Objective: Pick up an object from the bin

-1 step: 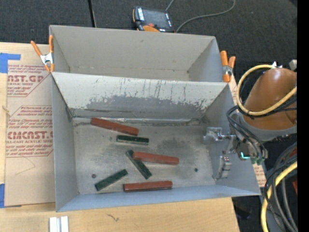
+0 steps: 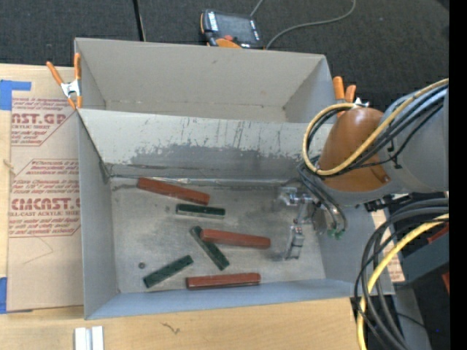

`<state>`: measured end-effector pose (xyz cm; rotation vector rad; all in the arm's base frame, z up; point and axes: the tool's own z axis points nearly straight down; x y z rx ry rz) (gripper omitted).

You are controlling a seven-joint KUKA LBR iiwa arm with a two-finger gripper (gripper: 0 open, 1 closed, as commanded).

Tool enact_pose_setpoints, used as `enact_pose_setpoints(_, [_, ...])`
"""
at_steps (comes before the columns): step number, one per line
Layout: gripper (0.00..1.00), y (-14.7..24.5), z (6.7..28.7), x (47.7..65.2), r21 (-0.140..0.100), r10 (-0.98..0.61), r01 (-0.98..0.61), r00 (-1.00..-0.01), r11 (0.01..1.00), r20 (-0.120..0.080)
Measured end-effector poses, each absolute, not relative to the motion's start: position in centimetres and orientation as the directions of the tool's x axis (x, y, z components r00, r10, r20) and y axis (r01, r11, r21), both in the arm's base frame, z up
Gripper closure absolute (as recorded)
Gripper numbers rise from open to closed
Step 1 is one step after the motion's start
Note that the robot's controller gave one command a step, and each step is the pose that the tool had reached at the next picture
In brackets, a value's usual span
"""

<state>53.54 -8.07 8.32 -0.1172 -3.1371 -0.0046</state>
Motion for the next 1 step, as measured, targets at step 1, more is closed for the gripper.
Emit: enact_pose_setpoints(1, [0.00,-0.82,6.85,53.13,0.004,0.052,0.052,-0.999,0.999,0.002])
